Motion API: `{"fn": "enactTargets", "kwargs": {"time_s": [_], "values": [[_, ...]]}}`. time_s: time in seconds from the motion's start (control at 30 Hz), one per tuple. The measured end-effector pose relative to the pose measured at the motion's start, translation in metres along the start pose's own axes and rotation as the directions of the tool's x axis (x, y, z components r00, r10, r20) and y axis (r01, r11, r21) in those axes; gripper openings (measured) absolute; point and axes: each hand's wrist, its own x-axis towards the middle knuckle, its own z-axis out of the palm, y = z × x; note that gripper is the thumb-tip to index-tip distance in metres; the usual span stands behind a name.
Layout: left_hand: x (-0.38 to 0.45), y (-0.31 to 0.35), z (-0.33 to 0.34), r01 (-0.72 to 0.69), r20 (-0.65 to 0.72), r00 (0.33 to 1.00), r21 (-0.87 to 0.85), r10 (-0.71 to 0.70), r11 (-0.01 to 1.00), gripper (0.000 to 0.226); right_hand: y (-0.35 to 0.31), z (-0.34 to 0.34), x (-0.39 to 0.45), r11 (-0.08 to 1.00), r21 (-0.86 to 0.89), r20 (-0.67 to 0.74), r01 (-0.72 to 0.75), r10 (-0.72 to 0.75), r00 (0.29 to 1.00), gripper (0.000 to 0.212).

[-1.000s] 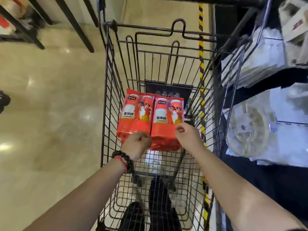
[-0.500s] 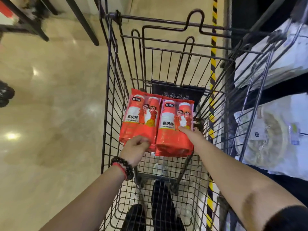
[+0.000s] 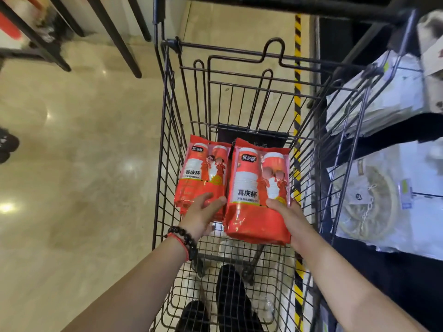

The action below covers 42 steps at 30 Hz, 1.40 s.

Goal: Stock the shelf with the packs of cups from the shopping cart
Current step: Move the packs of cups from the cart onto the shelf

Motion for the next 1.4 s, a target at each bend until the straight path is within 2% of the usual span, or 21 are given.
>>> {"fn": "enactTargets", "kwargs": {"time_s": [0.07, 0.13, 0.27, 0.4, 0.57, 0.7, 0.73, 0.8, 0.9, 1.03, 1.1, 1.17, 1.23, 1.33, 1.4], "values": [[-0.005, 0.006, 0.006, 0.046, 0.085, 0.996, -0.106, -0.037, 0.993, 0.109, 0.003, 0.006, -0.025, 0.999, 0.012, 0.067, 0.034, -0.035, 0.997, 0.055], [-0.011, 0.011, 0.011, 0.053, 0.153, 0.988, -0.176, -0.026, 0.983, 0.119, 0.006, 0.013, -0.042, 0.997, 0.006, 0.101, 0.08, -0.08, 0.992, 0.065], [-0.021, 0.008, 0.014, -0.027, 0.159, 0.985, -0.201, 0.06, 0.979, 0.131, 0.012, 0.021, -0.06, 0.99, -0.003, 0.147, 0.139, -0.137, 0.98, 0.077], [-0.026, -0.001, 0.01, -0.07, 0.125, 0.988, -0.188, 0.095, 0.98, 0.125, 0.017, 0.024, -0.069, 0.988, -0.069, 0.182, 0.136, -0.122, 0.976, 0.094], [-0.031, -0.008, 0.005, -0.081, 0.074, 0.992, -0.205, 0.098, 0.975, 0.104, 0.022, 0.032, -0.073, 0.98, -0.124, 0.196, 0.153, -0.127, 0.972, 0.091], [-0.035, -0.012, -0.014, -0.135, 0.07, 0.986, -0.215, 0.153, 0.967, 0.092, 0.023, 0.029, -0.068, 0.977, -0.18, 0.259, 0.114, -0.065, 0.964, 0.09], [-0.037, -0.013, -0.021, -0.14, 0.068, 0.985, -0.222, 0.159, 0.965, 0.087, 0.021, 0.028, -0.064, 0.976, -0.189, 0.26, 0.104, -0.053, 0.964, 0.087], [-0.041, -0.014, -0.038, -0.145, 0.046, 0.986, -0.237, 0.16, 0.961, 0.078, 0.013, 0.029, -0.05, 0.975, -0.186, 0.245, 0.119, -0.071, 0.967, 0.066], [-0.047, -0.014, -0.065, -0.165, -0.017, 0.986, -0.251, 0.167, 0.954, 0.078, 0.0, 0.043, -0.023, 0.976, -0.182, 0.111, 0.12, -0.1, 0.989, 0.038], [-0.057, -0.014, -0.093, -0.209, -0.083, 0.978, -0.32, 0.193, 0.924, 0.07, -0.017, 0.08, 0.02, 0.959, -0.261, 0.069, 0.105, -0.09, 0.994, 0.013], [-0.057, -0.014, -0.103, -0.221, -0.096, 0.975, -0.333, 0.2, 0.917, 0.068, -0.02, 0.101, 0.048, 0.926, -0.363, 0.034, 0.108, -0.103, 0.994, 0.021], [-0.056, -0.016, -0.11, -0.225, -0.104, 0.974, -0.331, 0.202, 0.916, 0.066, -0.02, 0.119, 0.077, 0.883, -0.455, 0.0, 0.118, -0.133, 0.991, 0.036], [-0.054, -0.02, -0.115, -0.236, -0.122, 0.971, -0.331, 0.207, 0.914, 0.062, -0.017, 0.133, 0.095, 0.855, -0.51, 0.004, 0.094, -0.107, 0.994, 0.042], [-0.052, -0.024, -0.119, -0.234, -0.123, 0.971, -0.315, 0.205, 0.92, 0.059, -0.009, 0.144, 0.115, 0.885, -0.463, -0.012, -0.048, 0.048, 0.999, 0.061], [-0.05, -0.026, -0.123, -0.218, -0.125, 0.974, -0.309, 0.188, 0.926, 0.064, -0.005, 0.152, 0.121, 0.914, -0.393, 0.024, -0.099, 0.118, 0.993, 0.085]]}}
